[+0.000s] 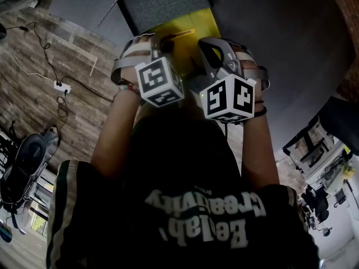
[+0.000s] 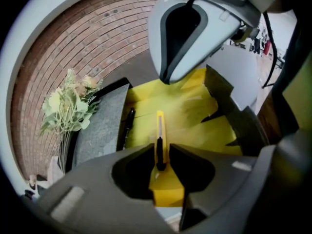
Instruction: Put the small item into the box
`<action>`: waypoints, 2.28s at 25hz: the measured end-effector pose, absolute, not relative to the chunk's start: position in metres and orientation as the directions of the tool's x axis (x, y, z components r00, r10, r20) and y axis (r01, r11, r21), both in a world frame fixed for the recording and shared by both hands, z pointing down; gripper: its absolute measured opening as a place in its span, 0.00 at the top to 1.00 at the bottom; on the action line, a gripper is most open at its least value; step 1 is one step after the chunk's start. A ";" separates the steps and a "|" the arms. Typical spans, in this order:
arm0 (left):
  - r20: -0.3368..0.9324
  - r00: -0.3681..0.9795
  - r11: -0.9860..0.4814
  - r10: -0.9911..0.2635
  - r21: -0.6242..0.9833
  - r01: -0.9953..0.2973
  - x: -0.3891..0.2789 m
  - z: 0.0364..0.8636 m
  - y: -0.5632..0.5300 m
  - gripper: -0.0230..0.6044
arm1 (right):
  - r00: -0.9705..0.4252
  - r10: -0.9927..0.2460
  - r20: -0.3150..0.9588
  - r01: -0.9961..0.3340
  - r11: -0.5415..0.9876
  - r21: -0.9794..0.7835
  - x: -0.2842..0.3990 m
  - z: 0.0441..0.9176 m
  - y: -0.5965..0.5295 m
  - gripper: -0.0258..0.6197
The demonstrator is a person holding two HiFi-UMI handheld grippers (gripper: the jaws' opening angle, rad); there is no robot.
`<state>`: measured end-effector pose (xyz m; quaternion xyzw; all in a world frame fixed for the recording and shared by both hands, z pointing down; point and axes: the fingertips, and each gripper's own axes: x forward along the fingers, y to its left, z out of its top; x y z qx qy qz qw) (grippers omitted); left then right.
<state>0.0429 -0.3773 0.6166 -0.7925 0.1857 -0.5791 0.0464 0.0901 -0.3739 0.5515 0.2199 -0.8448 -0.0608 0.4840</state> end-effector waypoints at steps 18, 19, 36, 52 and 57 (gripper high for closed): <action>0.887 0.280 -0.905 -0.367 -0.272 -0.326 0.056 0.602 -0.374 0.73 | -0.419 -0.417 0.807 -0.308 0.901 0.306 0.109 0.524 -0.361 0.95; 0.887 0.278 -0.904 -0.369 -0.273 -0.328 0.056 0.601 -0.374 0.73 | -0.419 -0.419 0.806 -0.304 0.901 0.310 0.110 0.521 -0.361 0.95; 0.854 0.259 -0.867 -0.452 -0.353 -0.351 0.068 0.537 -0.350 0.74 | -0.442 -0.491 0.751 -0.353 0.865 0.357 0.118 0.479 -0.337 0.95; 0.778 0.285 -0.813 -0.560 -0.449 -0.372 0.066 0.453 -0.327 0.76 | -0.495 -0.559 0.665 -0.372 0.828 0.419 0.112 0.423 -0.311 0.95; 0.744 0.306 -0.795 -0.595 -0.486 -0.363 0.069 0.422 -0.326 0.76 | -0.500 -0.586 0.638 -0.411 0.809 0.421 0.114 0.410 -0.309 0.95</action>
